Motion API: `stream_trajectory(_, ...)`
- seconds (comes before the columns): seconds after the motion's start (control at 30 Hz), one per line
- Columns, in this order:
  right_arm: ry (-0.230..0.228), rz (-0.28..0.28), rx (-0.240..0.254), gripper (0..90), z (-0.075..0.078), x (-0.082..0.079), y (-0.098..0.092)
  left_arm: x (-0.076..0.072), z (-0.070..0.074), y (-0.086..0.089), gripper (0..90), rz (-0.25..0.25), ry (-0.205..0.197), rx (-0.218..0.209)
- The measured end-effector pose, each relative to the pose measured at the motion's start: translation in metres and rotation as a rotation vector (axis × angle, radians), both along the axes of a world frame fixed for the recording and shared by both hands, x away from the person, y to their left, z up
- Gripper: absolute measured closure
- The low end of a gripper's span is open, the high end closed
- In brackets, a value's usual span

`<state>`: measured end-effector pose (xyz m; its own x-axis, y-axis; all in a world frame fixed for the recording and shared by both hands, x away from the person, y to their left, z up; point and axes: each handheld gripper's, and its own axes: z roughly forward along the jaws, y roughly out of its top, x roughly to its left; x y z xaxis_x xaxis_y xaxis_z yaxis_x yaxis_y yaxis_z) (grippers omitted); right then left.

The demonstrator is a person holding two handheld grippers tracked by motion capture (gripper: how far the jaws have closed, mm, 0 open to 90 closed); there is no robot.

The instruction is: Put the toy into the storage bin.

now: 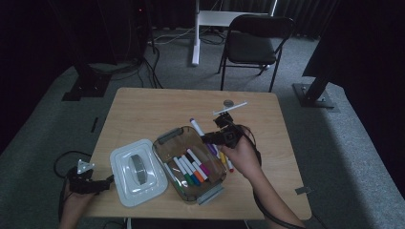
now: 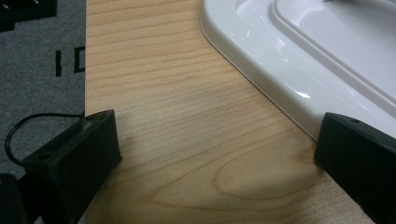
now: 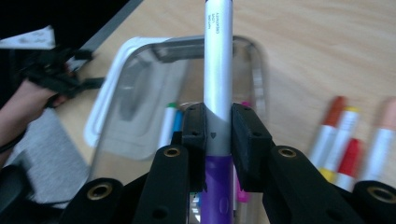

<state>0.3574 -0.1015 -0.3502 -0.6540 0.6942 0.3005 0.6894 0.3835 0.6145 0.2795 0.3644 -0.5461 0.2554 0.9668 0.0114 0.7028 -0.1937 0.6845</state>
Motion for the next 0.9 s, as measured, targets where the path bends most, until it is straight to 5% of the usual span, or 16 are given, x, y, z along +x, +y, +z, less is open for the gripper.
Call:
stream_trajectory(0.43, 0.085, 0.113, -0.051, 76.7, -0.038, -0.007, 0.052, 0.0, 0.0, 0.0, 0.6, 0.0, -0.001, 0.0)
stream_trajectory(0.9, 0.176, 0.151, -0.137, 76.8, -0.073, -0.001, 0.086, 0.0, 0.0, 0.0, 0.6, 0.0, -0.001, 0.0)
